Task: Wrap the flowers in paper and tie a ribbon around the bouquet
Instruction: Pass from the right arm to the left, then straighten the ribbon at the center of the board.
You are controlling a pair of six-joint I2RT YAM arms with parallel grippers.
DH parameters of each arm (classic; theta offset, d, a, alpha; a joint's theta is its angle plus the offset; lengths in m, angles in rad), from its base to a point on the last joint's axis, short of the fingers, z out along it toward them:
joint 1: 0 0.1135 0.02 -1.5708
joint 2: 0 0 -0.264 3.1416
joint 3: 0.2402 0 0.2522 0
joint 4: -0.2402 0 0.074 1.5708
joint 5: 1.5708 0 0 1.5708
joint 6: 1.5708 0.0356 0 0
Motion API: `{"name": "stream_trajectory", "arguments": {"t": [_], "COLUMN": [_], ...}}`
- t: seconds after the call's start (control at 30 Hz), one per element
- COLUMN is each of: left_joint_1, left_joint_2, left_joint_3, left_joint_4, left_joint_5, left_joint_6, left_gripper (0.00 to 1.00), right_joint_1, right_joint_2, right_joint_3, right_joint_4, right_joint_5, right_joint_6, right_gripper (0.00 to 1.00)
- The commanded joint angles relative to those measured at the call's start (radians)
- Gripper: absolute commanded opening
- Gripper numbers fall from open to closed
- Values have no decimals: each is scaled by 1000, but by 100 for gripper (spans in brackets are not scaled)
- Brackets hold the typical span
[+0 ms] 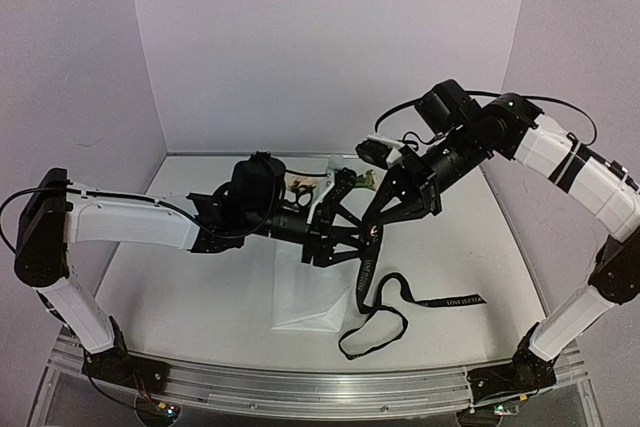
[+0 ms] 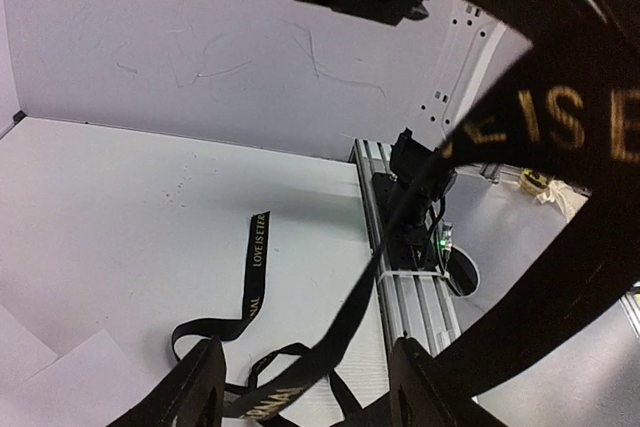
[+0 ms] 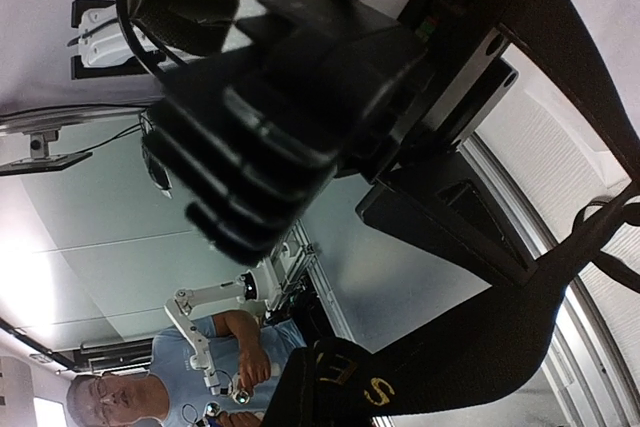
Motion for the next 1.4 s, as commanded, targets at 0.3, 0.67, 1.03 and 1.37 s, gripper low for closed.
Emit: {"name": "stream_trajectory", "arguments": {"t": [0.3, 0.67, 1.03, 1.37], "left_joint_1": [-2, -1, 0, 1], "left_joint_2": [3, -271, -401, -426], "left_joint_3": [2, -220, -311, -302], "left_joint_4": [183, 29, -55, -86], "left_joint_5": [-95, -823, -892, -904], "left_joint_6": [-159, -299, -359, -359], "left_gripper": [4, 0, 0, 0], "right_joint_1": [4, -26, -42, -42], "right_joint_2": [-17, -222, -116, 116], "right_joint_3": [-32, -396, -761, -711], "right_joint_4": [-13, -64, 396, 575], "right_joint_5": [73, 716, 994, 1083], "right_joint_6": [-34, -129, -172, -196], "right_gripper": [4, 64, 68, 58]}}
